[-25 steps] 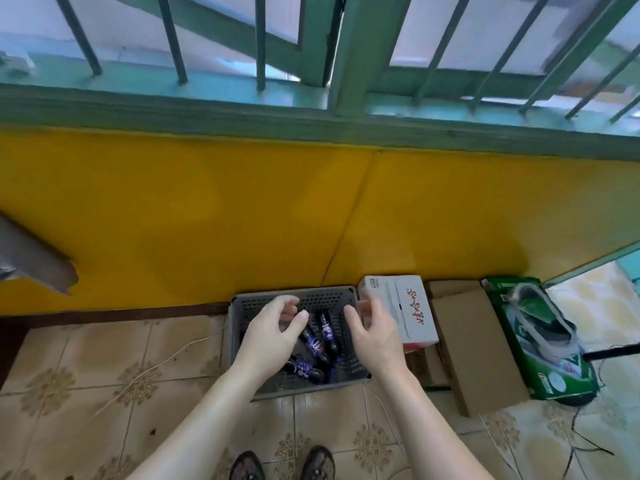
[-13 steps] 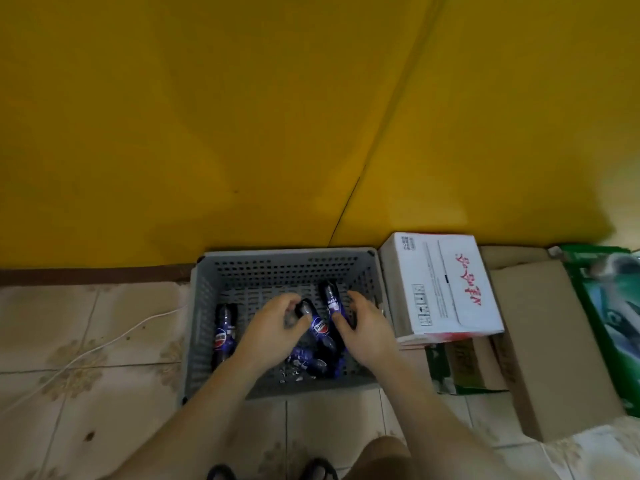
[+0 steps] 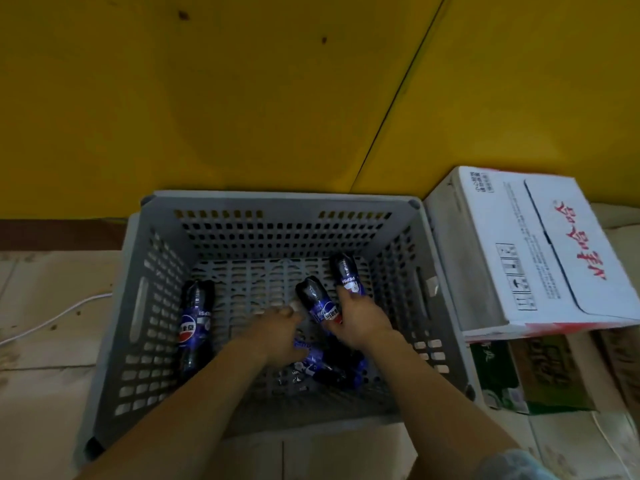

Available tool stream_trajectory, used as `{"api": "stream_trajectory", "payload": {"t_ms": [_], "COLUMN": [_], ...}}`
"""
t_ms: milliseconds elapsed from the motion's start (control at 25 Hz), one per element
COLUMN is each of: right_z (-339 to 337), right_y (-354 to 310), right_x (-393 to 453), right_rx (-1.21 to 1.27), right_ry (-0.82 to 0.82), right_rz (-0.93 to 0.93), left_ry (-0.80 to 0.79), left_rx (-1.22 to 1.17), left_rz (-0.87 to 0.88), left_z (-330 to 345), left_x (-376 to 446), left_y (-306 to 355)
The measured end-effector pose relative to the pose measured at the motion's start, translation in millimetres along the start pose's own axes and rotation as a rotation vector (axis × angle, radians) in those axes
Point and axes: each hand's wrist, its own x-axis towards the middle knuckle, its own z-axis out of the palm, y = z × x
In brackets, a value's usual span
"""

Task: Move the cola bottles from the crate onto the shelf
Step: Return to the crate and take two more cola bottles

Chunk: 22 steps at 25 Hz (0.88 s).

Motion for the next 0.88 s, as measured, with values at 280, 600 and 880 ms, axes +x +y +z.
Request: {"api": "stream_trajectory", "payload": {"t_ms": [280,600,880], "right_z": [30.7,59.4,64.0], "right_y": [-0.4,-4.1,2.2], "right_x": [33.7,49.6,55.6], "right_rx": [-0.09,-0.279,-0.328], "right_ry": [-0.085,-0.162,-0.247], "right_rz": [0.037,0.115,0.131], "left_ry": [-0.184,-0.239,-0.238], "left_rx": [0.249,0.537,0.546], "left_rz": [0.138,0.159,0.228], "left_z": [43.4,60.3,61.5], "left_x": [42.1,67.8,72.2], "left_y": [-6.1,8.4,1.0]}}
